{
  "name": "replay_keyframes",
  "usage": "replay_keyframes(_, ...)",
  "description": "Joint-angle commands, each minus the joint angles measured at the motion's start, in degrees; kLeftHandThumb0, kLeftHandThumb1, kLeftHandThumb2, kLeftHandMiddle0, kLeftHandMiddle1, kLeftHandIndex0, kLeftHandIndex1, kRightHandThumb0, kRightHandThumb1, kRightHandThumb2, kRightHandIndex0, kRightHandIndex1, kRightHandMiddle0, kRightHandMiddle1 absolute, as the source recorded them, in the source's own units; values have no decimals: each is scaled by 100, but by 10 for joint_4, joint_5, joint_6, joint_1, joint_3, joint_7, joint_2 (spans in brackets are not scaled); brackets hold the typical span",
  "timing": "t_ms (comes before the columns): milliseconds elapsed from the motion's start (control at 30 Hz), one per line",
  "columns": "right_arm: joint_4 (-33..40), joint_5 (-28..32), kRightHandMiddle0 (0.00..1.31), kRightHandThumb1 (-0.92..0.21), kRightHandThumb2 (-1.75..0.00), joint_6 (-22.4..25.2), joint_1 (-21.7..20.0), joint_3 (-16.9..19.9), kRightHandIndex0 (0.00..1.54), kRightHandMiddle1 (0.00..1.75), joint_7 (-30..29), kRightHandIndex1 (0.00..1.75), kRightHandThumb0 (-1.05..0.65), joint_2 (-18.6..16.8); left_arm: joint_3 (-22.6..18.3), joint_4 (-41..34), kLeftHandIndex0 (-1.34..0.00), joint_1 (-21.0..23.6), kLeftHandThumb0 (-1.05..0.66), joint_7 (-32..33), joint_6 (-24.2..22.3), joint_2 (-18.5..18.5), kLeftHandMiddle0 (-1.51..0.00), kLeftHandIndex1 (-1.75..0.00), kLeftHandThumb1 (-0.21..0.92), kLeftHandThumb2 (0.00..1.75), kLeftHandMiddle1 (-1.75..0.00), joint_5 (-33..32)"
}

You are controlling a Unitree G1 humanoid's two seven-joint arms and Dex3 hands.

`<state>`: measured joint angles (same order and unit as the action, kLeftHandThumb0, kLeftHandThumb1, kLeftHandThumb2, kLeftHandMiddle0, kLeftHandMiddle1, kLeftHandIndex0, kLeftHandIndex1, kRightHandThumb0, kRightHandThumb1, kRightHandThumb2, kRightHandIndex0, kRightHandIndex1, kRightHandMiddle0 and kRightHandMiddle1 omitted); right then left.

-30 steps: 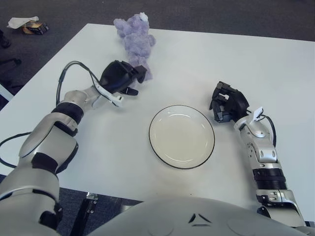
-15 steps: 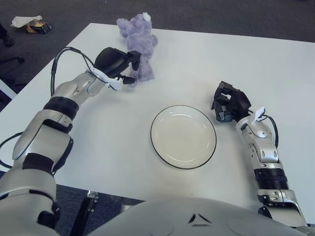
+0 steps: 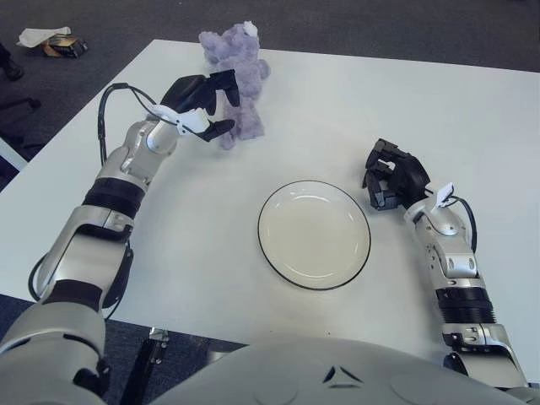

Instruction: Put the doll into the plate.

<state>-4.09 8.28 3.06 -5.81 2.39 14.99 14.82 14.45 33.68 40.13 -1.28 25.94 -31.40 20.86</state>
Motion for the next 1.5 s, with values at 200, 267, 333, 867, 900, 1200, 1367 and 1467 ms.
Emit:
replay_keyframes(200, -51, -27, 50, -16, -149, 34, 34, -10, 77, 166, 1, 175, -2, 13, -24, -1, -34, 0, -1, 58, -23, 6, -66, -175, 33, 129, -166, 45)
replay_keyframes(267, -53, -27, 50, -16, -149, 32, 33, -10, 77, 167, 2, 175, -2, 14, -19, 13, -32, 6, -1, 89, -11, 6, -64, -175, 37, 125, -165, 69)
replay_keyframes(333, -55, -26, 50, -17, -148, 30, 33, -11, 77, 167, 2, 175, -2, 14, -11, 25, -30, 11, -1, 122, 2, 2, -62, -175, 40, 120, -164, 98)
replay_keyframes(867, -70, -23, 54, -21, -145, 19, 29, -11, 62, 172, 9, 175, -1, 18, 76, 159, -3, 86, -29, 258, 54, -19, -12, -145, 46, 104, -143, 259)
replay_keyframes(900, -70, -24, 55, -21, -144, 18, 29, -11, 60, 173, 9, 175, -1, 18, 82, 167, -2, 91, -34, 266, 51, -19, -8, -137, 40, 109, -134, 268)
replay_keyframes(1200, -70, -24, 49, -19, -146, 17, 31, -11, 74, 167, 11, 175, -2, 20, 126, 231, 0, 117, -44, 347, 34, -12, 0, -104, 26, 112, -73, 321)
replay_keyframes(1367, -74, -18, 48, -19, -147, 17, 31, -8, 75, 168, 14, 175, -2, 19, 158, 267, 0, 135, -46, 397, 23, -10, 0, -91, 25, 110, -57, 352)
replay_keyframes(1467, -76, -20, 47, -19, -146, 17, 30, -7, 75, 168, 15, 175, -2, 19, 182, 287, 0, 148, -47, 425, 11, -9, 0, -83, 25, 109, -49, 376)
